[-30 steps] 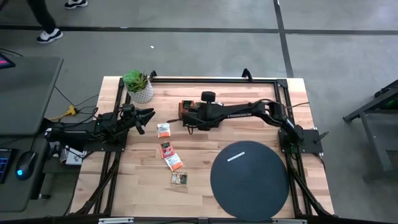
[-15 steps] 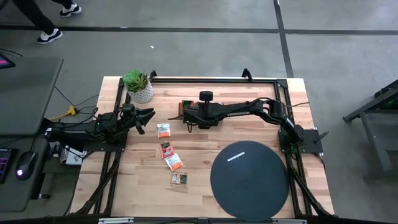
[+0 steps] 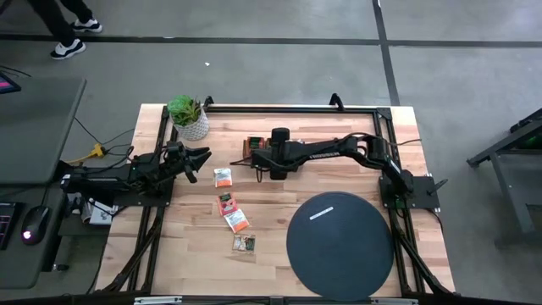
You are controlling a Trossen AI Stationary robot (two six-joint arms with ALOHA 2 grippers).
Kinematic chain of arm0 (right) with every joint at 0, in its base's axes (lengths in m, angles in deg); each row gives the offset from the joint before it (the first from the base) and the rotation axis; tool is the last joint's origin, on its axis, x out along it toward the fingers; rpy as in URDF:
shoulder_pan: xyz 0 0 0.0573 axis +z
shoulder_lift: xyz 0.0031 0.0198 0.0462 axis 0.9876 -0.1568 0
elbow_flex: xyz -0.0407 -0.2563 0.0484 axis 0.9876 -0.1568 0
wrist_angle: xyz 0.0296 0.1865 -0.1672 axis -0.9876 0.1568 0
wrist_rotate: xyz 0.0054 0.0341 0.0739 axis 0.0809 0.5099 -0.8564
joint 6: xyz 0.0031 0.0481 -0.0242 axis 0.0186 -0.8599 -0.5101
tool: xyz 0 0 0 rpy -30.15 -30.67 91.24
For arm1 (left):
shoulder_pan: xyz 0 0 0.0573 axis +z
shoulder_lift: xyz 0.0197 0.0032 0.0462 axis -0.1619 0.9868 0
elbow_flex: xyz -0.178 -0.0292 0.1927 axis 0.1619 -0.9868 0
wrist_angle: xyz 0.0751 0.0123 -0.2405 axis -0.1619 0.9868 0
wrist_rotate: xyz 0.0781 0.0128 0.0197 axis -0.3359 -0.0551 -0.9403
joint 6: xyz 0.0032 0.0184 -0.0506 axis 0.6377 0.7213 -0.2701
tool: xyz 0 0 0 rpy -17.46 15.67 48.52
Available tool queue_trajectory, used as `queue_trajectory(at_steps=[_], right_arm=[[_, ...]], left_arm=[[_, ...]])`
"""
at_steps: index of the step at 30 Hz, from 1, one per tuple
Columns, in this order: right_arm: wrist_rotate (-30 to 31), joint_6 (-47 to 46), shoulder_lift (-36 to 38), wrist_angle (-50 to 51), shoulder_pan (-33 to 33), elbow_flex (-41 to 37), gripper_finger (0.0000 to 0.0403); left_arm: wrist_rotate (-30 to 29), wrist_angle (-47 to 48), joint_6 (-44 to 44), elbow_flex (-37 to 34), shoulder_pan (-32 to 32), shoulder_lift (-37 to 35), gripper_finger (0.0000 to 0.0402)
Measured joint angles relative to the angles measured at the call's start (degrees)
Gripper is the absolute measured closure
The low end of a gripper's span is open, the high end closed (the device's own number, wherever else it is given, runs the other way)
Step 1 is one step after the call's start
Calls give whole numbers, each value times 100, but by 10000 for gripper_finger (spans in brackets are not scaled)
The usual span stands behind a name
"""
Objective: Pick & Place Tea
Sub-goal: Put the brown tea sachet into the middle section of the wooden organizer
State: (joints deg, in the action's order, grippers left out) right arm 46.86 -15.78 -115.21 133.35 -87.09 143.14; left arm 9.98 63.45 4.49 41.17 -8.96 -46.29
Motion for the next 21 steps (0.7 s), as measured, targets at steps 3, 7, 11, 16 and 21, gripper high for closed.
queue_trajectory(at_steps=[3,7,11,16,21], right_arm=[[-112,-2,0,-17,-19,0,401],[-125,-4,0,-20,-26,0,385],[-125,-4,0,-15,-26,0,352],[-116,-2,0,-15,-24,2,305],[-110,35,9,-8,-24,13,269]], left_arm=[[0,0,0,-1,0,0,278],[0,0,0,-1,-1,1,278],[0,0,0,1,-2,2,278],[0,0,1,1,0,1,278],[0,0,0,-1,-1,0,278]])
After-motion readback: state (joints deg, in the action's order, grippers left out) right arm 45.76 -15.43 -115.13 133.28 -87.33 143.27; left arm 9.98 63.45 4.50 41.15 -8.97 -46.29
